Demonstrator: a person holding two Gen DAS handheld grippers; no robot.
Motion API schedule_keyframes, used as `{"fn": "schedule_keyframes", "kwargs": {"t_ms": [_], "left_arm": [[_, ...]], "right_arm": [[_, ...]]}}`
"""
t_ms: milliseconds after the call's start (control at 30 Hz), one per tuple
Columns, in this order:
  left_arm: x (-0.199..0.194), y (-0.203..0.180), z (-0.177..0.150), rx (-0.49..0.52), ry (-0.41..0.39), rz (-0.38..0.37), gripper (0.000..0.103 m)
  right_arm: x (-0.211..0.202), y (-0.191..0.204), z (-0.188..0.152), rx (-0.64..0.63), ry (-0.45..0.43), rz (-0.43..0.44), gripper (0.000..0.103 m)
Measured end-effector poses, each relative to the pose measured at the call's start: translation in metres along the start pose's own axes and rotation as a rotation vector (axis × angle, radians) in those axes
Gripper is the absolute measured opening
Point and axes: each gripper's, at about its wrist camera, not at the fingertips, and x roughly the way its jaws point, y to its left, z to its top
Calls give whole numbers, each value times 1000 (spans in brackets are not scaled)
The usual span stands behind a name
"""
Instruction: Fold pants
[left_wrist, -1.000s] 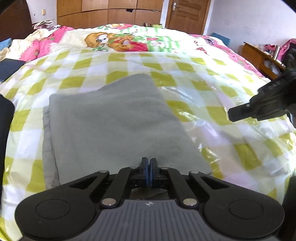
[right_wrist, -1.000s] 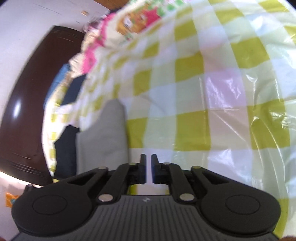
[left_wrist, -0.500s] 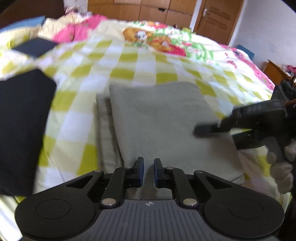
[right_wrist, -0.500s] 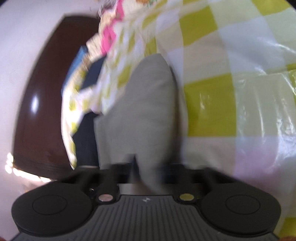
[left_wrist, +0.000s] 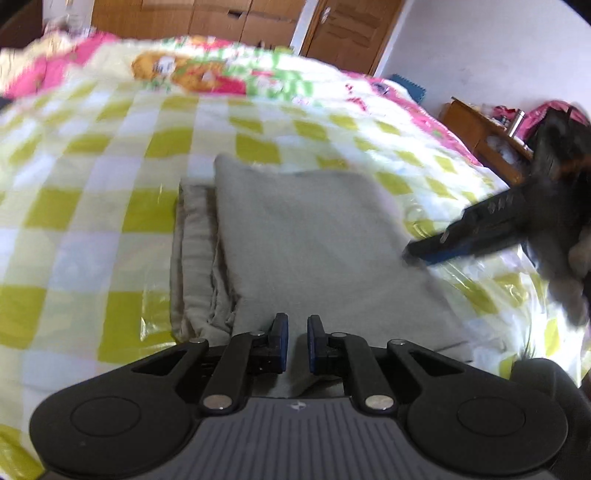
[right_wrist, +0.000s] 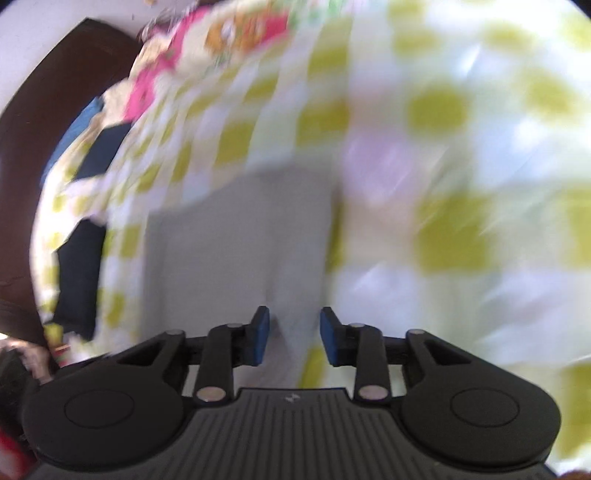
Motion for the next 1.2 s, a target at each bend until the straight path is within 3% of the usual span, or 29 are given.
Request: {"fn": "schedule_keyframes", "kwargs": {"t_ms": [67,167,267,400,433,500,567,633,700,833,900,933,967,1133,1200], "left_arm": [[-9,-9,-1,45,-27,38,31],[-19,-12,-2,58,-65,95,38],[-26,-10,-4,54,-96,139,47],[-23,-9,-9,79,-107,207,48],[-24,-7,-11,70,-106,198,48],[-26,-4,-14,55,-108,174,48],[-29,-4,-17,69,-124,161,48],[-33,-6,-20,89,-135,143,48],[-33,-7,-19,94,-134,118,48],[-26,-11,-15,114,-132,115,48],[-23,-12,-11,121,-122,87,41],[-23,-12,-9,119,-117,75,30],[-22,-12,-7,118,-107,69,26],[-36,-1,5,75,-169,52,24],[-38,10,7,44,-189,58,23]], "right_arm": [[-19,13,3,-12,-54,40,46],[-6,55,3,-54,-57,114,63],[43,108,3,-117,4,116,63],[103,156,-2,-173,121,54,62],[107,159,-5,-197,125,15,60],[106,158,-11,-239,131,-38,41],[97,147,-10,-201,138,-25,15],[84,139,-7,-181,127,-18,8],[76,136,-6,-183,112,-19,7],[68,130,0,-119,89,72,6],[60,132,4,-113,66,109,6],[57,135,6,-118,55,118,6],[54,136,8,-120,44,122,6],[42,151,29,-139,-20,177,2],[46,158,34,-172,-38,147,2]]}}
